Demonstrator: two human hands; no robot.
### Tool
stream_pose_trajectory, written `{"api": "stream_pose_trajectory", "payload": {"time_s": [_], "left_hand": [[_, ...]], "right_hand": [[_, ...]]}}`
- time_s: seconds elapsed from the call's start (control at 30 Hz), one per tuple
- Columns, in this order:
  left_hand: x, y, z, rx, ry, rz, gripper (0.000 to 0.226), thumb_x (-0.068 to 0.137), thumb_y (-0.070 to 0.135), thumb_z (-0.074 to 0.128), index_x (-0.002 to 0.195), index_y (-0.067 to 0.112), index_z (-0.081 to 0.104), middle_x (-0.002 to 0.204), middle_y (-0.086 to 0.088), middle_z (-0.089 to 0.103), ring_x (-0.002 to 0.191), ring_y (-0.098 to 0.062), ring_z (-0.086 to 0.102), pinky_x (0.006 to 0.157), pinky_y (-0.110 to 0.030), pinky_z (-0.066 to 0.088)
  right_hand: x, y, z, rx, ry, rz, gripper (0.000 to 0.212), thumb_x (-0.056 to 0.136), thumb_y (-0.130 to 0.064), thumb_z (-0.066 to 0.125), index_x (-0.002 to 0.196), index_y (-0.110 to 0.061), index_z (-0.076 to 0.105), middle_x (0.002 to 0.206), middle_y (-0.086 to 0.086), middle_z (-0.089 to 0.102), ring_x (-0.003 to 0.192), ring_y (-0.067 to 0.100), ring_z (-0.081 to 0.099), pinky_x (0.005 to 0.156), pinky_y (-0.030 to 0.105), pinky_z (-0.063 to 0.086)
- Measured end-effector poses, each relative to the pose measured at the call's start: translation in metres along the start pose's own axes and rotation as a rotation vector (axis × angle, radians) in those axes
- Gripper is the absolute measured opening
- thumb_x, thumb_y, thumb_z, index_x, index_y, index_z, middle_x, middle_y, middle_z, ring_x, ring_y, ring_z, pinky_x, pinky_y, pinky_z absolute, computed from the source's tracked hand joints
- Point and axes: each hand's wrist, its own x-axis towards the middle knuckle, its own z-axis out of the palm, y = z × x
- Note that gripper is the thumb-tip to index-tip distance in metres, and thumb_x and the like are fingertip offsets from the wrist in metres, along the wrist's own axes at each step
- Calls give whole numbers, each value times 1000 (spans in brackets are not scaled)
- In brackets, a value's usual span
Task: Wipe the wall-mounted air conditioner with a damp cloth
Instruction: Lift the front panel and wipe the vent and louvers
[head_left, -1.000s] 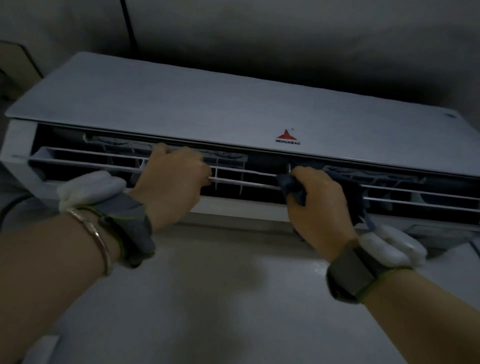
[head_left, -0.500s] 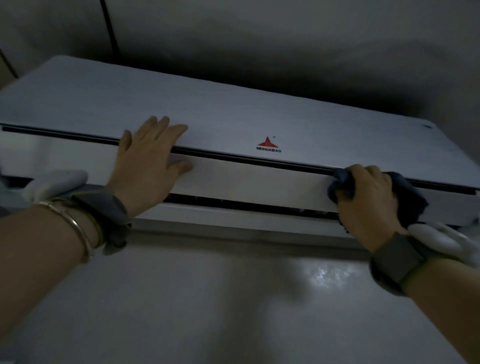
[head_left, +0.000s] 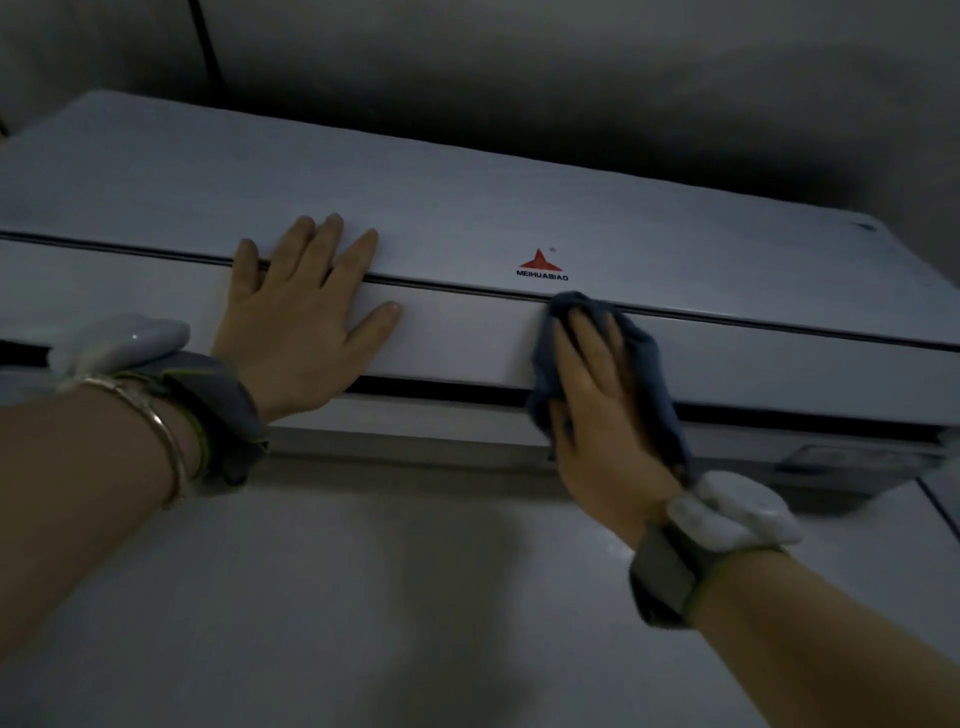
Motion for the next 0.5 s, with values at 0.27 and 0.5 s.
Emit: {"api": "stream_pose_trajectory", "payload": {"time_s": [0.27, 0.5], "left_hand": [[0, 4, -4, 25, -31, -3, 67, 91, 53, 26, 147, 20, 10, 158, -10, 8, 144, -28, 4, 114, -58, 6], [-8, 34, -24, -63, -78, -156, 63, 92, 41, 40, 144, 13, 20, 157, -12, 13, 144, -26, 8, 113, -62, 4]], "right_hand": [[-48, 67, -62, 239, 435, 673, 34, 88, 6, 41, 119, -2, 52, 116, 23, 58, 108, 36, 53, 94, 43, 43], [-76, 58, -73, 465, 330, 862, 26, 85, 8, 40, 100, -14, 40, 88, 11, 51, 90, 29, 54, 79, 41, 44]]}}
